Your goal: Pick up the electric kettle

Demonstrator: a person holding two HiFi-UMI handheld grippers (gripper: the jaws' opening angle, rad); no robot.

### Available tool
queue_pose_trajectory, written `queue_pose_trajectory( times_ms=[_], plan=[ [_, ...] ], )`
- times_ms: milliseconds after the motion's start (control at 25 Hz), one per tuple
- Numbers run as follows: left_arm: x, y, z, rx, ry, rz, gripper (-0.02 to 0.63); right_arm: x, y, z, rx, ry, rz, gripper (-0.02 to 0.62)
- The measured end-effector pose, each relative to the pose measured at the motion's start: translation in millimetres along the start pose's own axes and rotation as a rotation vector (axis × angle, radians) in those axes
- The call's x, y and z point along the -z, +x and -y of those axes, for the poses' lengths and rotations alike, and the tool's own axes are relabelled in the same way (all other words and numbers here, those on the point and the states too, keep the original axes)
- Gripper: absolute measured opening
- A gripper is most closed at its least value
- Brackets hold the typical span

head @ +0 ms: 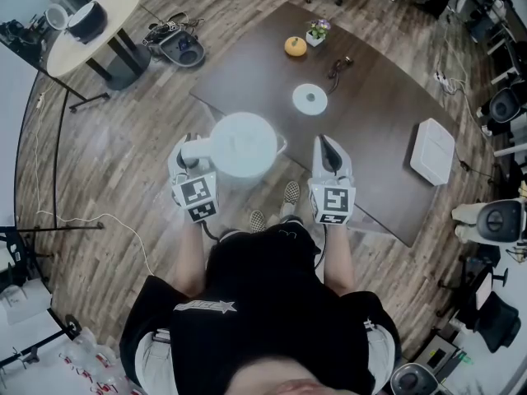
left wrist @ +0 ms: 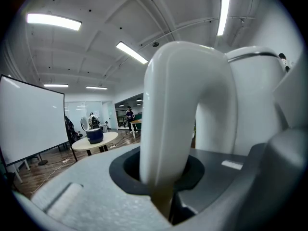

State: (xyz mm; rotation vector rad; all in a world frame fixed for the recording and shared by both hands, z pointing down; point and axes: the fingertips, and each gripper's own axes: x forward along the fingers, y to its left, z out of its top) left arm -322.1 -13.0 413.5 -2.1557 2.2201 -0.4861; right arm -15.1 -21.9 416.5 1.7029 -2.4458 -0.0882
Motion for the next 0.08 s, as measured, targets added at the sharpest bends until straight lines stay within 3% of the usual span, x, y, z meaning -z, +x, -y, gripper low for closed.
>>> queue_pose_trajectory(
  times_ms=[80],
  plan=[
    [0.0,0.6,-0.9,-0.002,0.001,-0.001,0.063,0.8,0.6,-1.2,-0.002,-0.002,-0.003,0.005]
  ],
)
